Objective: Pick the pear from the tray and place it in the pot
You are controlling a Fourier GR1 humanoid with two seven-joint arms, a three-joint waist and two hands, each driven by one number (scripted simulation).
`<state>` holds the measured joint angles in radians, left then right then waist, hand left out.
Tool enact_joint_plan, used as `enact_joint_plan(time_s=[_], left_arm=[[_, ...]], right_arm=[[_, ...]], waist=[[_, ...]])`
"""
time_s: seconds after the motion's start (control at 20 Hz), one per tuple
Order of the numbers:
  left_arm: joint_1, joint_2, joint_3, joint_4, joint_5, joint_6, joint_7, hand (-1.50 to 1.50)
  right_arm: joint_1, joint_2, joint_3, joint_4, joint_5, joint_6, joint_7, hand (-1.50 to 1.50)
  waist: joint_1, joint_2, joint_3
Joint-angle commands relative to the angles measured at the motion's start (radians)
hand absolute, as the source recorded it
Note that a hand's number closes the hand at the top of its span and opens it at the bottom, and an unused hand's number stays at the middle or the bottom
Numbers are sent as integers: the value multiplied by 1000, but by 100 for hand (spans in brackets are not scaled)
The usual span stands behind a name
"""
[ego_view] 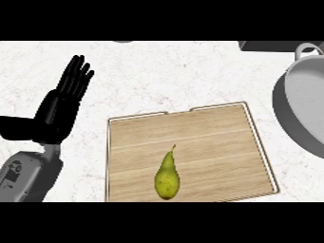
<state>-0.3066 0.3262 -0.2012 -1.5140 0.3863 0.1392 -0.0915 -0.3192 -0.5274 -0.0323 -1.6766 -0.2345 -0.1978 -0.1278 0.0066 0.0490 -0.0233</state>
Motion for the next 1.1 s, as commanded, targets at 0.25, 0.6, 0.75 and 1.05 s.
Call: enact_joint_plan(time_s=[0.25, 0.6, 0.75, 1.05], left_arm=[[-9, 72, 81, 44, -80, 138, 85, 0], [116, 100, 133, -15, -35, 116, 161, 0], [56, 92, 141, 4, -79, 147, 220, 0], [109, 79, 130, -68, -102, 173, 240, 0]], right_arm=[[-9, 168, 242, 305, -51, 141, 165, 150], [-10, 273, 341, 548, 194, 83, -98, -150], [-84, 245, 294, 593, 167, 210, -163, -150], [-176, 141, 366, 393, 146, 399, 211, -150]], waist=[[92, -20, 27], [18, -46, 24], [3, -46, 24], [-2, -53, 22]])
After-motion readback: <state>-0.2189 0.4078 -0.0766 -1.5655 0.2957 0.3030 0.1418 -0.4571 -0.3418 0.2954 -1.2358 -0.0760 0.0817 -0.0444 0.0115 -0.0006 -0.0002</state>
